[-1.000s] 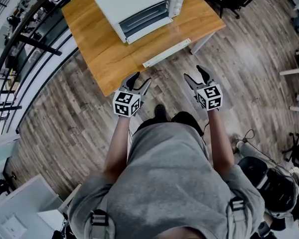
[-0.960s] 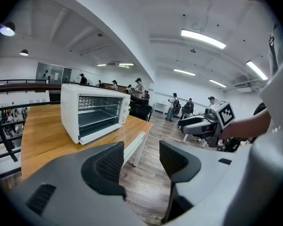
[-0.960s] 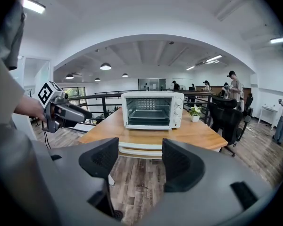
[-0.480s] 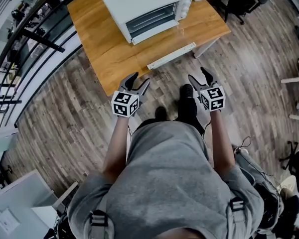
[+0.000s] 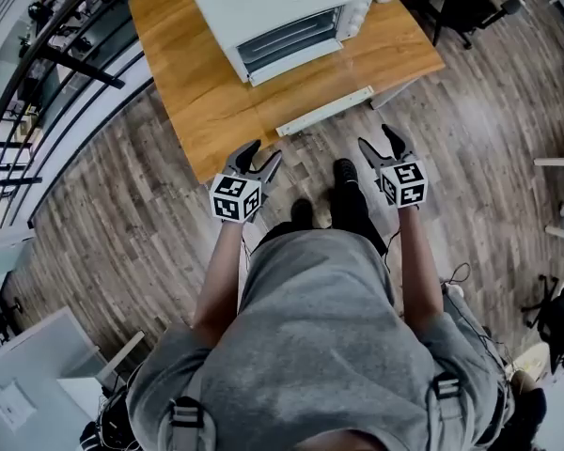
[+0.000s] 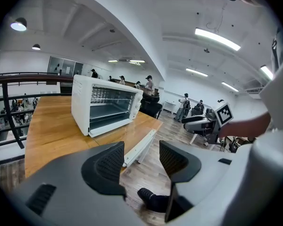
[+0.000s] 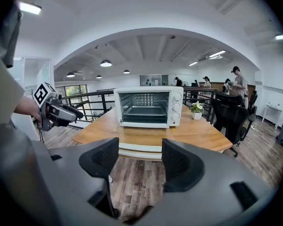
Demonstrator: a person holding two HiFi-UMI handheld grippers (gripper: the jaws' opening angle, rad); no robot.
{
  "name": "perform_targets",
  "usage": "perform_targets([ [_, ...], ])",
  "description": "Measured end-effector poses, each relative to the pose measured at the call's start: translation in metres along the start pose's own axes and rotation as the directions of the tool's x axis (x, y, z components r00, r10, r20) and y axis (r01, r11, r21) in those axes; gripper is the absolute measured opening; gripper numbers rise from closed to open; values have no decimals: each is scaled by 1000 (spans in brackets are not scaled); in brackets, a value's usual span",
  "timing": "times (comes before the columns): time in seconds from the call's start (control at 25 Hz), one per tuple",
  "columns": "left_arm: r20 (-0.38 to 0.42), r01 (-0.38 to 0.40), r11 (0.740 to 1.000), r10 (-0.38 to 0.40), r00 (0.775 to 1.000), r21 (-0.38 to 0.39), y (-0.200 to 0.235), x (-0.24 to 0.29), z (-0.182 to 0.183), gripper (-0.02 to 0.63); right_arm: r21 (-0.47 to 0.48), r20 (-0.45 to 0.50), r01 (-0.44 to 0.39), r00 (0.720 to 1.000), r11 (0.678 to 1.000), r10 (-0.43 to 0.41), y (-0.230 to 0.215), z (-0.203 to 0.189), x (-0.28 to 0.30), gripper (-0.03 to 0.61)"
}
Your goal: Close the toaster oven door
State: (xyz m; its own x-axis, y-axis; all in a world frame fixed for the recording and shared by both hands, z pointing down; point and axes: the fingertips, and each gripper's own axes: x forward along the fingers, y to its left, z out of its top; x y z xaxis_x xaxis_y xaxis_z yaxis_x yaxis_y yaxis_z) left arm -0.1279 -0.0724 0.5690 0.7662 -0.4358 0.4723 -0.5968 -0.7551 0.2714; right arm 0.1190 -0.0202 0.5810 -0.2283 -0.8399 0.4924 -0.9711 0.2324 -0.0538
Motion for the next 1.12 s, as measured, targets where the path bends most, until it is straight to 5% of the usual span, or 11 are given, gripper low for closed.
perform_targets([
  [1.12, -145, -193, 961, 166, 975, -196, 31, 73, -55, 245, 29, -175, -238, 955, 971, 239, -64, -33, 93, 288],
])
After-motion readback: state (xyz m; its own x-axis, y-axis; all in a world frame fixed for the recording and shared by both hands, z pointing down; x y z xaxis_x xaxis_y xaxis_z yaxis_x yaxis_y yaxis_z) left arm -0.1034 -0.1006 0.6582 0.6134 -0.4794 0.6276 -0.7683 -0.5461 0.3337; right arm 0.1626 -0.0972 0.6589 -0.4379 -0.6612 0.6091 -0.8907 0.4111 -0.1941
